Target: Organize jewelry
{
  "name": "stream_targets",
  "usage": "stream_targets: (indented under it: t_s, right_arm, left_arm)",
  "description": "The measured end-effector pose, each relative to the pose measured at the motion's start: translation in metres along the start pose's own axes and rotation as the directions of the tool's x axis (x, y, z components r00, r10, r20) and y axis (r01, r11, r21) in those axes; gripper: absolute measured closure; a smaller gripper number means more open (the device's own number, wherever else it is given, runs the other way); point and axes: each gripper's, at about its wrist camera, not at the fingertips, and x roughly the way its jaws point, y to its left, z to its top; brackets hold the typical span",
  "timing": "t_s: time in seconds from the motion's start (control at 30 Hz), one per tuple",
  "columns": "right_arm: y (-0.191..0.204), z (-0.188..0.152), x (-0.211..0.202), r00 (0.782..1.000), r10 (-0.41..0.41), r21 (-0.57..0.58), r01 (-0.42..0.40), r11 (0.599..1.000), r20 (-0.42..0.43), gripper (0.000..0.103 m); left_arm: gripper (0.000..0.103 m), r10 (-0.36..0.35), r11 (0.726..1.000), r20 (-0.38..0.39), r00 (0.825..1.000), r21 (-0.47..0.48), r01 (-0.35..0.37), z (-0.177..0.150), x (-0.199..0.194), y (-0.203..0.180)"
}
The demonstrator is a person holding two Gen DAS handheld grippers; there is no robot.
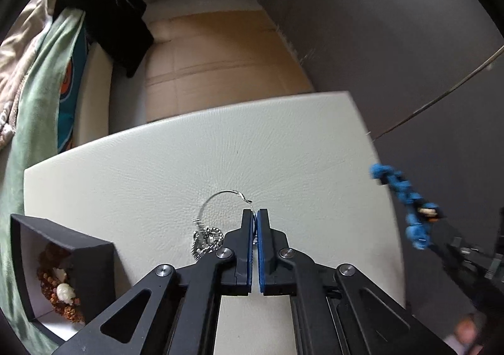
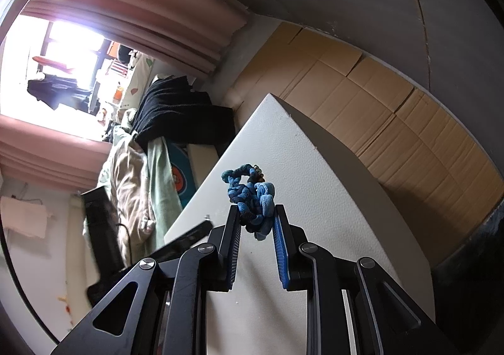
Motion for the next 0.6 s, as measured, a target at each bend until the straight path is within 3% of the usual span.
stream_targets:
  t_s: [0.23, 0.43, 0.6]
  right_arm:
    - [0.011, -0.004, 0.007, 1.000, 0.022, -0.026, -0.022, 0.999, -0.022, 0.081]
    - [0.023, -0.010, 0.016, 0.998, 0.038, -0.053, -0.040, 0.998, -0.041, 0.081]
    - [0.032, -0.015, 0.023, 0.997, 0.055, -0.064, -0.059, 0.996, -0.056, 0.081]
  left_arm:
    - [0.102, -0.120, 0.991, 0.105, 0.987, -0.040, 0.125, -0.012, -0.045, 0.015]
    - [0.102, -0.170, 0.980, 0.179, 0.969, -0.073, 0.186, -0.031, -0.066, 0.028]
    - [0.102, -0.237, 0.960, 0.271, 0.933, -0.080, 0.267, -0.049, -0.095, 0.034]
